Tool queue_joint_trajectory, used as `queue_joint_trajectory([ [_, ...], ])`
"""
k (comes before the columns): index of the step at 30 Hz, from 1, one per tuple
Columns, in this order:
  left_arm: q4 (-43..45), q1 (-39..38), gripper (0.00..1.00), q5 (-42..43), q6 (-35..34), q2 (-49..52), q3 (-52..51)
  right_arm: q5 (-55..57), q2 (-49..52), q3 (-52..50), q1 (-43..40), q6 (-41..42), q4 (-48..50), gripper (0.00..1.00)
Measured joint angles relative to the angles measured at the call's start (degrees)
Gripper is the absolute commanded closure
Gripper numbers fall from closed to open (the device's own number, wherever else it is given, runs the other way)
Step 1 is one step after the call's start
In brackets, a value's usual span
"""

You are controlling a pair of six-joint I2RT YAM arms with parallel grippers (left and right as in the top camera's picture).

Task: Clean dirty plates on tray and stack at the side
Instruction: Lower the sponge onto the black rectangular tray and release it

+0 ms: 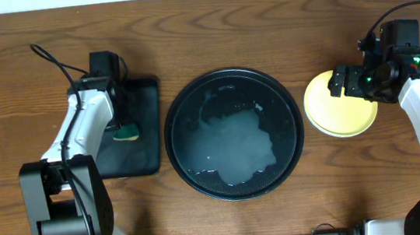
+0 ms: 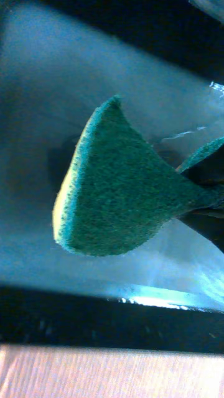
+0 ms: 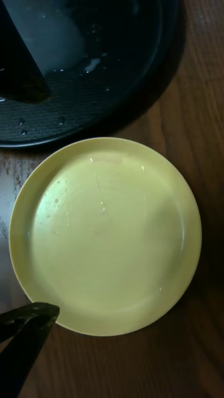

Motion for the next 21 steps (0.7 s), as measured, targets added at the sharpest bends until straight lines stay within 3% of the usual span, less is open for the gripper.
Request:
queue_joint_trajectory([
  [2,1.99,0.00,0.91,0.04,0.85,0.04,-2.16,0.00,0.00,0.02,0.00,0.00,-0.31,0.01],
  [3,2.21,0.00,0.83,0.04,1.11,0.04,-2.54,0.00,0.00,0.02,0.00,0.00,-0.35,0.01],
  [7,2.56,0.00,0.35,0.02,2.45,0.24,-3.45,0.00,0.00,0.02,0.00,0.00,-0.50,0.01],
  [8,2.67,0.00,0.31,0.00,2.58,0.24,-3.45,0.00,0.00,0.02,0.00,-0.02,-0.50,0.01],
  [16,-3.39,0.00,0.28,0.07,2.86,-0.87,-0.22,-0.13,-0.09,0.02,0.02,-0.26,-0.26,0.01],
  [21,-6.86,0.00,0.27,0.37,2.71,-10.10,3.74,-0.92,-2.36,0.22,0.04,-0.33,-0.61,0.01],
])
